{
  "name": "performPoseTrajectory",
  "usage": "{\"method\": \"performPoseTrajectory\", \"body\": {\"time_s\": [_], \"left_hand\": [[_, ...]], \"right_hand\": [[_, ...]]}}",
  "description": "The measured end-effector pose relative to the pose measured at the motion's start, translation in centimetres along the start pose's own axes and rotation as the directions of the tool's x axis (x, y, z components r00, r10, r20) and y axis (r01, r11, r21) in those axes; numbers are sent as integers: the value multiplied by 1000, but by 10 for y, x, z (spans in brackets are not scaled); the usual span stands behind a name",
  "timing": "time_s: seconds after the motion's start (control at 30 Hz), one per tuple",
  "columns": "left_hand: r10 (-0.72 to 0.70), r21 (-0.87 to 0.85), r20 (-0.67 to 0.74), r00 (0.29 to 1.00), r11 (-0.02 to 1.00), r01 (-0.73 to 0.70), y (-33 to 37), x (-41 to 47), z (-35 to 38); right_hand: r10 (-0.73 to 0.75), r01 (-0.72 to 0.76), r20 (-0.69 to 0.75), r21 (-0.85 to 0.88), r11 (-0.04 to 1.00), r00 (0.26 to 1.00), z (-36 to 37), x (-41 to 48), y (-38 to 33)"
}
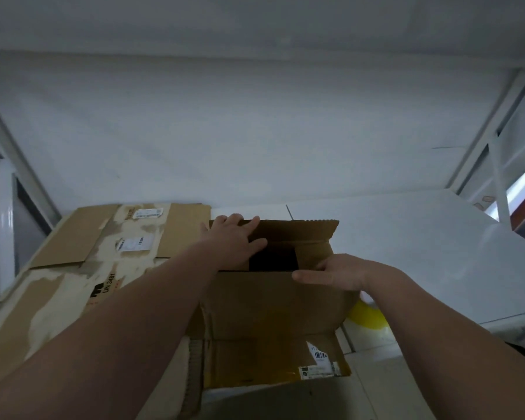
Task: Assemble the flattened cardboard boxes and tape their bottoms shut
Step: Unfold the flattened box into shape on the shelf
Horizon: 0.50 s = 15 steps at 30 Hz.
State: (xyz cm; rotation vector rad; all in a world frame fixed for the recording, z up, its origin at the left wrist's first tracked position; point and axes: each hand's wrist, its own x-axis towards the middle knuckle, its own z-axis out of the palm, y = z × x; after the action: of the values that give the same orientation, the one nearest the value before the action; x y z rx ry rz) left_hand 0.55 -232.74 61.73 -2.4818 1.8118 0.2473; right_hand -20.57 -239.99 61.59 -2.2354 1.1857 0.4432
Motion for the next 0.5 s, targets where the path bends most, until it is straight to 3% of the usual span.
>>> {"method": "performPoseTrajectory", "body": {"time_s": [0.07, 0.13, 0.2, 0.27, 0.3, 0.37, 0.43, 0.5], "left_hand": [[-3, 4, 1, 1000, 1000, 3, 5, -4, 0], [2, 13, -4, 1000, 1000, -2, 9, -9, 2], [17, -34, -21, 1000, 999, -18, 10, -15, 8], [53, -109, -40, 998, 992, -57, 7, -21, 18], [64, -134, -39, 997, 989, -69, 5, -24, 26], [62, -133, -23, 998, 989, -65, -1, -27, 41], [-8, -127, -39, 999, 992, 3, -6, -28, 56], [-111, -244, -52, 992, 965, 95, -7, -29, 65]], "right_hand": [[-7, 10, -125, 24, 1000, 992, 5, 4, 3], [-1, 26, -369, 62, 998, 929, 15, 9, 9], [18, 84, -646, 127, 988, 763, 31, 13, 15], [66, 132, -773, 191, 973, 631, 48, 17, 21], [105, 133, -770, 240, 962, 629, 56, 20, 24], [157, 124, -692, 338, 933, 705, 68, 27, 31], [165, 105, -601, 388, 915, 782, 73, 33, 37], [170, 78, -523, 418, 905, 835, 75, 36, 43]]}}
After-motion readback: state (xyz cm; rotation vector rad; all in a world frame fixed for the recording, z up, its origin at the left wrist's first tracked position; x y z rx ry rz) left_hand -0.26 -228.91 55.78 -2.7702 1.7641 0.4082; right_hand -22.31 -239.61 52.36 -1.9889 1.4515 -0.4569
